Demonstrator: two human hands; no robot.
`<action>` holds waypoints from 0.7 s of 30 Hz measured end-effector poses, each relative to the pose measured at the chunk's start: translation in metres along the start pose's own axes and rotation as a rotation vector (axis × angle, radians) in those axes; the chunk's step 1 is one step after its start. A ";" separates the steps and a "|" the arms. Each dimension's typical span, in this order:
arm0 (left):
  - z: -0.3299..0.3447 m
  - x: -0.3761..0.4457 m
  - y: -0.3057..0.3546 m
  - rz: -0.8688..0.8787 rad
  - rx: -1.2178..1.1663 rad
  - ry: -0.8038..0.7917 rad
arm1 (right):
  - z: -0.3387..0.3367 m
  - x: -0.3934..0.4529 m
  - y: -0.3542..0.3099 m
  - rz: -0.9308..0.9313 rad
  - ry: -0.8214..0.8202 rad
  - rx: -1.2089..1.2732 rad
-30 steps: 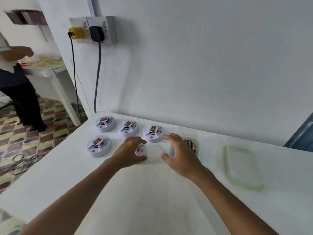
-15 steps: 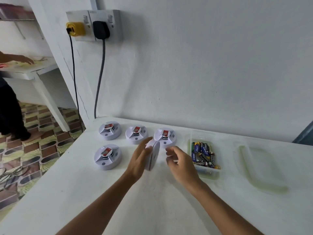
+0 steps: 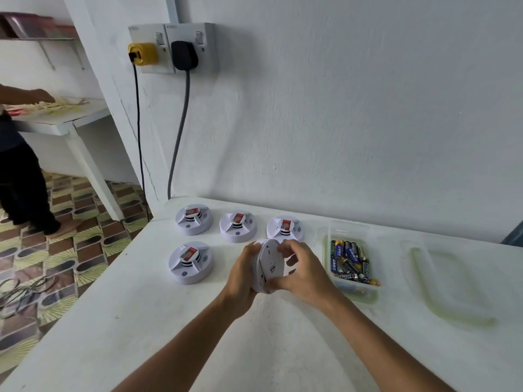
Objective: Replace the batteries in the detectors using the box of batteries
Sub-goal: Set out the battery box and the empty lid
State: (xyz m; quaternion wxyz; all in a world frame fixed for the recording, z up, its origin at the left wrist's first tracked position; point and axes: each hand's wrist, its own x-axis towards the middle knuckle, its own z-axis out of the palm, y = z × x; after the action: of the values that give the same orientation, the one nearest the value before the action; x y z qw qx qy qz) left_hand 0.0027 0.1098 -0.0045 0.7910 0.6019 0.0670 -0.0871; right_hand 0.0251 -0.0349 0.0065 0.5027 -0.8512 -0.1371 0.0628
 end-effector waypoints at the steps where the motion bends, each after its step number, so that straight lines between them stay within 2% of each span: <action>1: 0.000 0.000 0.001 -0.011 0.014 0.004 | -0.001 0.001 0.000 -0.001 -0.025 0.001; 7: -0.002 -0.003 0.007 -0.063 -0.006 0.060 | 0.001 0.000 -0.004 0.063 -0.113 0.117; 11: -0.008 -0.006 0.020 -0.045 -0.055 0.121 | 0.016 0.002 -0.007 0.085 -0.028 0.150; 14: -0.018 -0.007 0.033 -0.010 -0.086 0.240 | 0.028 0.007 -0.006 0.143 0.036 0.209; 16: -0.027 -0.007 0.040 0.016 -0.113 0.323 | 0.035 0.012 -0.003 0.178 0.026 0.078; 18: -0.035 -0.008 0.046 0.046 -0.150 0.377 | 0.041 0.016 0.003 0.168 0.004 -0.175; 21: -0.039 -0.009 0.054 0.093 -0.176 0.391 | 0.051 0.018 0.010 0.038 -0.030 -0.508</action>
State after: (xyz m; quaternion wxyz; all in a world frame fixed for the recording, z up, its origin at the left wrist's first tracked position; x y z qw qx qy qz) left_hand 0.0052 0.1623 0.0376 0.8155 0.5386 0.1987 0.0738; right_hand 0.0314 0.0087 -0.0270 0.2695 -0.9515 -0.1399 0.0486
